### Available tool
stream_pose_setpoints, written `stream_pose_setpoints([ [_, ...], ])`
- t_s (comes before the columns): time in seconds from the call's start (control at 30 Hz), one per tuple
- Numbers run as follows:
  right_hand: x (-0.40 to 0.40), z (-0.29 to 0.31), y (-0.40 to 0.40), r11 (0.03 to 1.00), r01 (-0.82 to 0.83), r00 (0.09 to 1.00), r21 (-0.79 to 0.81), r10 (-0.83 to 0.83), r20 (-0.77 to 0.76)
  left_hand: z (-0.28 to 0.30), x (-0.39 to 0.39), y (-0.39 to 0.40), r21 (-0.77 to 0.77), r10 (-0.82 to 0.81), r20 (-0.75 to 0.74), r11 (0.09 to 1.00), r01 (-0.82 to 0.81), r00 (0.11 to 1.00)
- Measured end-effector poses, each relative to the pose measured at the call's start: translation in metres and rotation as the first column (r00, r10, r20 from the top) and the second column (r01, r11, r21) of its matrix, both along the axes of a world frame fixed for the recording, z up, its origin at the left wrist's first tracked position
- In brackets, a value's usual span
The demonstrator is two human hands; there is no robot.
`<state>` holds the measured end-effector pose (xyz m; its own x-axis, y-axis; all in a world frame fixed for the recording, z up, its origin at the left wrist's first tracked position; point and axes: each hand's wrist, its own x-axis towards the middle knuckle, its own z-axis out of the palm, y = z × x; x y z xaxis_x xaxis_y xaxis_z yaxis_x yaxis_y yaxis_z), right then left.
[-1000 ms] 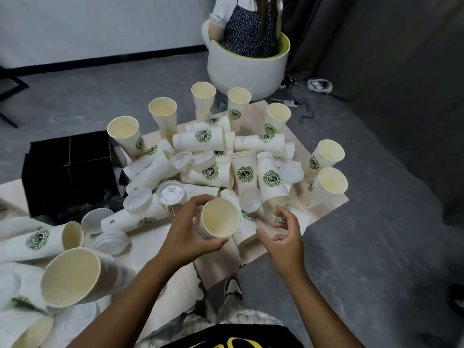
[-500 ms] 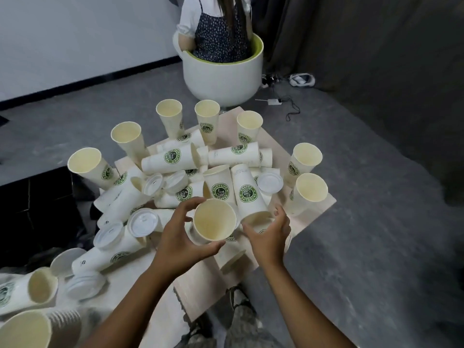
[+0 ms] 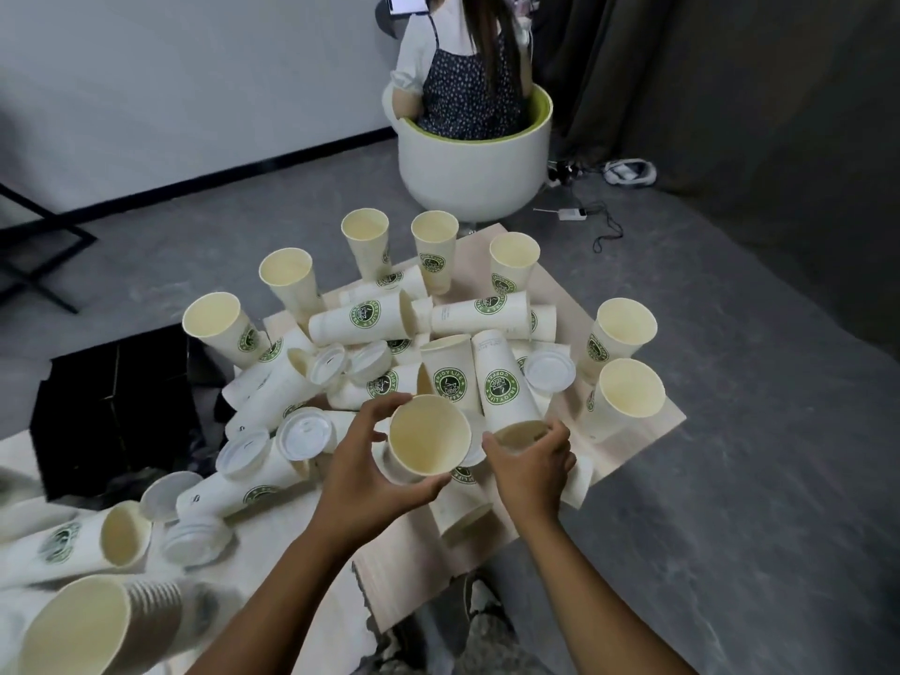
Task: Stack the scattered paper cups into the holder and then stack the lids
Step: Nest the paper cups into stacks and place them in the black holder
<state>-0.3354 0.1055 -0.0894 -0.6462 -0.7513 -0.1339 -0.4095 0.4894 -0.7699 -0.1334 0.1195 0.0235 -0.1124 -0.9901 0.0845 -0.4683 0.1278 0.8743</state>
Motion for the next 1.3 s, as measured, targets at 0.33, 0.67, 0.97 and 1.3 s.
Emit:
stream_pose_setpoints([
  [0.33,-0.043,0.074,0.044,0.904,-0.118,0.983,-0.411,0.165,0.081,0.025,0.015,0.014,-0.107,0.093,-0.044,0.989,-0.098,0.995],
  [0.67,0.022,0.209,-0.008,0.516,-0.613,0.737,-0.598,0.647,-0.196,0.115,0.07,0.032,-0.302,0.294,-0.203,0.889,-0.346,0.934],
  [0.97,0.132,0.279,-0.017,0.19,-0.715,0.372,-0.673,0.918,-0.136,0.178,0.168,0.102,-0.424,0.54,-0.256,0.683,-0.596,0.802],
  [1.3,0.219,0.269,0.029,-0.066,-0.822,-0.002,-0.566,0.994,-0.113,0.202,0.24,0.155,-0.461,0.653,-0.369,0.489,-0.74,0.661],
])
